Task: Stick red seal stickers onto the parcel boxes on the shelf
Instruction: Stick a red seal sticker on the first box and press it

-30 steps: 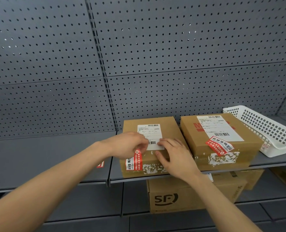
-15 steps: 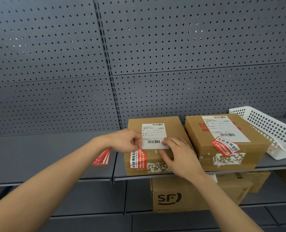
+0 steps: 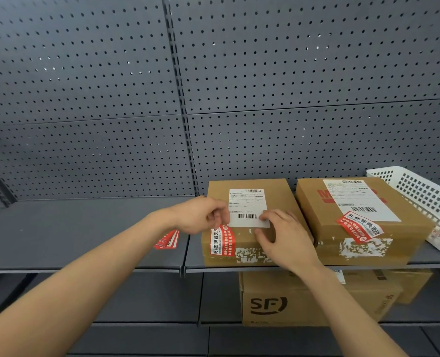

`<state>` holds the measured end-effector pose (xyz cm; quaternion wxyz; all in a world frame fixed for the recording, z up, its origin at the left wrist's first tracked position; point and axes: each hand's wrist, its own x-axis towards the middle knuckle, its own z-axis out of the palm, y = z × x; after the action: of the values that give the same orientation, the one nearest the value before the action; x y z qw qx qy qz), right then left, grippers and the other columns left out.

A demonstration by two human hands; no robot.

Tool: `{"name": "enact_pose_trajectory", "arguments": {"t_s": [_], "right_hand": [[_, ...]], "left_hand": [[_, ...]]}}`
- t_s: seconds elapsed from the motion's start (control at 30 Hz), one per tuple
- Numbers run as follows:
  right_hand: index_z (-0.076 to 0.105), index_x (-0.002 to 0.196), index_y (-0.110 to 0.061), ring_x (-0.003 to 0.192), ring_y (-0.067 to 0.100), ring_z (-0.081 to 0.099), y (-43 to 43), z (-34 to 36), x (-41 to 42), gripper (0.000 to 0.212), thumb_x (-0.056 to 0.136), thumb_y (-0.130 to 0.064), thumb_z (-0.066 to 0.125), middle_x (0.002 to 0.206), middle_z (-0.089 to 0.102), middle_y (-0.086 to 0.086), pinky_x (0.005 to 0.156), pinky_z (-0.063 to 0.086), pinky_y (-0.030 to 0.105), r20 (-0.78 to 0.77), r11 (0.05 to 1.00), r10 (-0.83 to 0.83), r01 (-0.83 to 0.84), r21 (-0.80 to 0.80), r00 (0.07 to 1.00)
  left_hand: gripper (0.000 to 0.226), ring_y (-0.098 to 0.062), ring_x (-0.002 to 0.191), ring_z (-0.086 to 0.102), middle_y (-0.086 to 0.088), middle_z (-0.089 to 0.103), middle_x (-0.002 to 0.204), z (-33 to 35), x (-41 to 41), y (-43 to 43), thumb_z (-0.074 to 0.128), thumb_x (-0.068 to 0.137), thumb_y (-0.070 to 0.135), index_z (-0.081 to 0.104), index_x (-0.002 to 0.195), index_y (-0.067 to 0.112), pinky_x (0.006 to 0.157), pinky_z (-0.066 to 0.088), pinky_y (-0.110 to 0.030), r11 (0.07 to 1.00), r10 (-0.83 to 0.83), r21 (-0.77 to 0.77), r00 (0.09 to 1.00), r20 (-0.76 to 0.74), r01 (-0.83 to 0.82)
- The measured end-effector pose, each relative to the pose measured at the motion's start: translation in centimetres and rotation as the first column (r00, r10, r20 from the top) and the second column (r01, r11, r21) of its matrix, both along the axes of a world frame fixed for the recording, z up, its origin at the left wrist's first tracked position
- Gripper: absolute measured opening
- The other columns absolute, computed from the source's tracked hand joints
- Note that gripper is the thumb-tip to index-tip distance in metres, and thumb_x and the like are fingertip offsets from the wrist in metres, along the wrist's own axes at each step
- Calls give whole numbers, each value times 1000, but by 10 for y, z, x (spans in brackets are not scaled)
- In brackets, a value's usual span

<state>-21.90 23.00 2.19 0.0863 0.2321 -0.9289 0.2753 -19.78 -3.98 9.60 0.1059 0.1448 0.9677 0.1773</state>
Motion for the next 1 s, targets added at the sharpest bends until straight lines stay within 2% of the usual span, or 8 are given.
{"name": "enact_pose_trajectory", "arguments": {"t_s": [0.1, 0.27, 0.37, 0.53, 0.67, 0.8, 0.9, 1.0], "right_hand": [[62, 140, -27, 144, 22, 46, 1, 1, 0, 45, 102, -49, 62, 146, 60, -11, 113, 51, 39, 23, 1000, 7, -7, -4, 1000], [65, 138, -25, 141, 18, 49, -11, 15, 4, 46, 100, -49, 66, 145, 61, -9, 124, 39, 45, 36, 996, 90, -90, 3, 995], [72, 122, -31, 129, 12, 55, -33, 19, 5, 41, 94, -61, 70, 129, 66, -14, 115, 46, 45, 80, 979, 203, -202, -27, 976], [76, 100, -31, 116, 11, 58, -50, 18, 1, 19, 94, -49, 77, 120, 71, -16, 112, 46, 45, 100, 973, 218, -209, -95, 971], [76, 101, -31, 114, 5, 58, -48, 12, -3, 12, 98, -43, 76, 117, 72, -19, 121, 38, 52, 102, 967, 232, -218, -135, 967], [72, 94, -35, 115, -1, 56, -47, 7, 0, 9, 97, -42, 76, 119, 72, -20, 127, 31, 57, 93, 949, 263, -241, -203, 960], [71, 95, -36, 116, -11, 52, -45, 1, 5, 7, 98, -41, 76, 116, 71, -24, 126, 35, 56, 70, 928, 289, -261, -264, 955], [71, 98, -34, 120, -2, 59, -42, -1, 8, 7, 98, -40, 75, 116, 69, -26, 119, 46, 49, 62, 908, 291, -256, -331, 955]], "left_hand": [[32, -10, 98, 70, 5, 75, 103, 2, 1, 1, 57, 102, 1, 71, 117, 25, 85, 57, -26, 1000, 2, -9, 1000, 5, -2], [33, -12, 95, 70, 1, 77, 102, 6, 3, 5, 57, 101, -1, 66, 118, 26, 79, 53, -17, 1000, 8, 13, 1000, -11, -8], [32, -8, 92, 71, 4, 78, 100, 6, 3, 5, 63, 100, 1, 64, 116, 29, 81, 54, -17, 999, 20, 45, 999, -32, -19], [29, -9, 94, 74, 7, 78, 100, 1, 8, -5, 60, 104, 3, 63, 117, 29, 92, 60, -35, 991, 72, 119, 996, -50, -66], [59, -12, 113, 70, 5, 74, 116, -3, 19, -15, 34, 93, -18, 67, 118, 25, 106, 55, -41, 983, 139, 128, 990, -36, -133], [75, -6, 123, 61, 17, 73, 127, -9, 27, -22, 32, 82, -19, 74, 123, 30, 113, 50, -40, 993, 120, 17, 992, -36, -120], [77, -16, 132, 58, 21, 68, 135, -13, 31, -24, 37, 77, -16, 74, 124, 33, 116, 48, -40, 995, 94, -22, 994, -61, -95], [81, -17, 132, 57, 28, 62, 133, -15, 33, -25, 41, 74, -13, 72, 131, 35, 114, 49, -40, 996, 82, -40, 995, -62, -84]]}}
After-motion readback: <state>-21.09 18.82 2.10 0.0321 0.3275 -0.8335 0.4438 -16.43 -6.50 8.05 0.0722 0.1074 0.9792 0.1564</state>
